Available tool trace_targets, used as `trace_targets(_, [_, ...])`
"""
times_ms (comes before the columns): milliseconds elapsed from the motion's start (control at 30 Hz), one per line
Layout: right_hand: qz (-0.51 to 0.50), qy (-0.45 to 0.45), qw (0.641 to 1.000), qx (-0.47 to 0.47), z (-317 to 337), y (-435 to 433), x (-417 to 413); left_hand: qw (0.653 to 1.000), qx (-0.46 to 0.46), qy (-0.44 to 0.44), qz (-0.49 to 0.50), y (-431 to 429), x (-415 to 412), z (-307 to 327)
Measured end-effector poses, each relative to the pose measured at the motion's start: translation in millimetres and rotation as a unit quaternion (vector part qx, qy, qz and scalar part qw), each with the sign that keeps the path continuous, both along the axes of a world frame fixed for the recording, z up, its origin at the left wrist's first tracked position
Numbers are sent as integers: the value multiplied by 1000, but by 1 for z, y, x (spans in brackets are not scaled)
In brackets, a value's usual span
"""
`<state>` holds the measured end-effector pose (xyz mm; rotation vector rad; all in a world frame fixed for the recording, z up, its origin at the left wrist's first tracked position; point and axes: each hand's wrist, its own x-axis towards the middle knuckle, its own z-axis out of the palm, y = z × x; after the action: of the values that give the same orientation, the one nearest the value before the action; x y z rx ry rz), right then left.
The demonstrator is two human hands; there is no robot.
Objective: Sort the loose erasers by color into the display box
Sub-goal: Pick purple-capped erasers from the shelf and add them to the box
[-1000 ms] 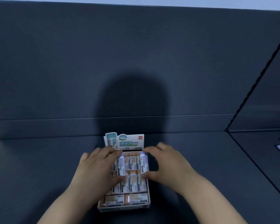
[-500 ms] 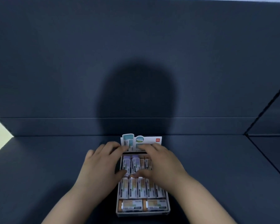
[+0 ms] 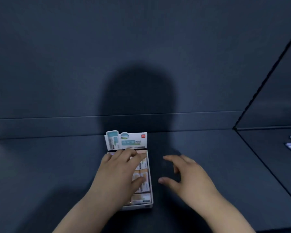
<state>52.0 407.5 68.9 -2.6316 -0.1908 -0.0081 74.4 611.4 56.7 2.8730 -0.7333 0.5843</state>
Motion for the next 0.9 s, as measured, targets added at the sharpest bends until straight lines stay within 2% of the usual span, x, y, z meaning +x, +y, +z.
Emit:
trace_targets(267, [-19, -1, 1000, -1, 4, -77, -24, 999, -8, -18, -31, -82, -13, 2])
trace_targets(700, [-36, 18, 999, -29, 13, -308, -69, 999, 4, -11, -38, -305, -65, 6])
trace_targets(900, [-45, 19, 999, -17, 9, -355, -86, 999, 16, 6, -32, -351, -81, 4])
